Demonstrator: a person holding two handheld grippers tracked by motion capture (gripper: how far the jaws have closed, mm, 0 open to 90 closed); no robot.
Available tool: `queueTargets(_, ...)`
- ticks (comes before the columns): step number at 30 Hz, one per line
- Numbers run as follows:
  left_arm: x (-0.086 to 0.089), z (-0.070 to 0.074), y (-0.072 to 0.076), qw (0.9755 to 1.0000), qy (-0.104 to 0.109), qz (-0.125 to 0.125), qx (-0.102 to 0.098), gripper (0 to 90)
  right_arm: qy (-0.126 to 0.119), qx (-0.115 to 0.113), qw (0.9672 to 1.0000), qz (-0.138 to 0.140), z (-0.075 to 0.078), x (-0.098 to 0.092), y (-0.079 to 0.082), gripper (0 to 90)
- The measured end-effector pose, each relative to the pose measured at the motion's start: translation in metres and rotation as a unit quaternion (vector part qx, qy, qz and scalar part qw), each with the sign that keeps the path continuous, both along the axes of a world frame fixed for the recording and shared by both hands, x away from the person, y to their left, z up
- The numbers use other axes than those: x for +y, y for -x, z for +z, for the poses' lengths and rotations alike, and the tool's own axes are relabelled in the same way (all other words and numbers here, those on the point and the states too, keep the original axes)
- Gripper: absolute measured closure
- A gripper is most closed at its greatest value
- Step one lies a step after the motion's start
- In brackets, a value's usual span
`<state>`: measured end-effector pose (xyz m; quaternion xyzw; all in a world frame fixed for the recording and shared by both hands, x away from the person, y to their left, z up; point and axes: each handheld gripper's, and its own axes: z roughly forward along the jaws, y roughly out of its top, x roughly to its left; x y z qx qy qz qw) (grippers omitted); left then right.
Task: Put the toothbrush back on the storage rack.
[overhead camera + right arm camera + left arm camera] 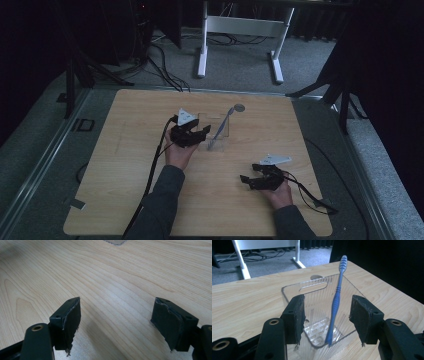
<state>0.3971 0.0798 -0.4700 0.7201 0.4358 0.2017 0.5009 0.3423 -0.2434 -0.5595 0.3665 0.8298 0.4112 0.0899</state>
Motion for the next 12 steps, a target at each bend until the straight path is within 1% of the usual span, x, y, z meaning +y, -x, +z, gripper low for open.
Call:
queueTargets(5,0.007,0.001,0.003,1.0000,0.001,0.003,0.000,46.3,0.000,0.000,1.0000,0.000,0.000,0.000,0.000,23.0)
queueTargets(7,0.014,0.001,0.005,1.0000,0.000,0.007,-0.001,46.2,0.000,0.000,1.0000,0.000,0.000,0.000,0.000,22.9)
queueTargets(10,0.025,-0.001,0.007,0.9998,0.007,0.020,0.003,46.2,0.000,0.000,1.0000,0.000,0.000,0.000,0.000,23.0)
queueTargets(12,0.034,-0.004,0.007,0.9994,0.002,0.033,0.009,46.2,-0.001,0.000,1.0000,0.000,0.000,0.000,0.000,22.9)
